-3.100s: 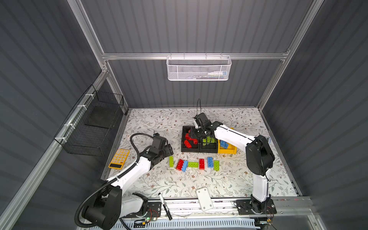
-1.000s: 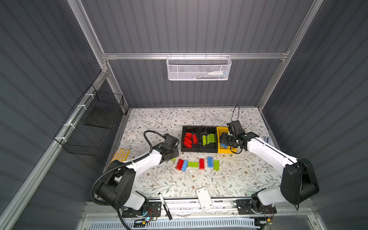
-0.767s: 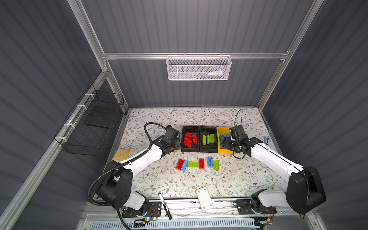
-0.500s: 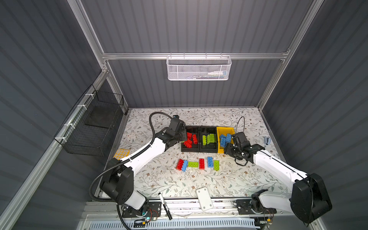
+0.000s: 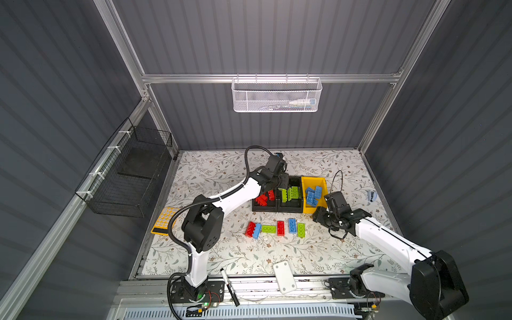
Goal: Sort the legos into containers by color
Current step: Place the lego in the container, then pick up the lego from the center of the table.
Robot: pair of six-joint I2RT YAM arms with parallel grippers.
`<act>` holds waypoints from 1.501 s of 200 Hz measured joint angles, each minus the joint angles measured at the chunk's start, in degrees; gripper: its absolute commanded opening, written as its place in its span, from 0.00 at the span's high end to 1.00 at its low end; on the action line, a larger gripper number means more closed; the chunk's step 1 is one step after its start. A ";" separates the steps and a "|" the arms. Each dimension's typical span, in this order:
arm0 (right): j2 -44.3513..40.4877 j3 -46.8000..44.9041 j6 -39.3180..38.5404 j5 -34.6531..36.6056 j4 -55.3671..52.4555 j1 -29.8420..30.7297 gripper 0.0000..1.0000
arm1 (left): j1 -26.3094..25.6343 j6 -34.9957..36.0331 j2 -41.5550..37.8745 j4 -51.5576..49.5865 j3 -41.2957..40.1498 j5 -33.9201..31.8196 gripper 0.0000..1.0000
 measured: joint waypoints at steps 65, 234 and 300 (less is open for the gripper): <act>2.25 -0.04 -0.76 -2.95 1.01 3.23 0.35 | -0.52 0.07 9.46 -0.72 7.28 3.48 0.57; 15.69 5.33 -0.24 -2.32 2.95 11.67 0.37 | 6.91 0.09 -10.45 1.44 -9.35 -2.08 0.38; 17.27 5.88 0.48 0.46 1.44 12.31 0.44 | 9.99 0.07 -14.49 2.12 -16.68 -4.20 0.37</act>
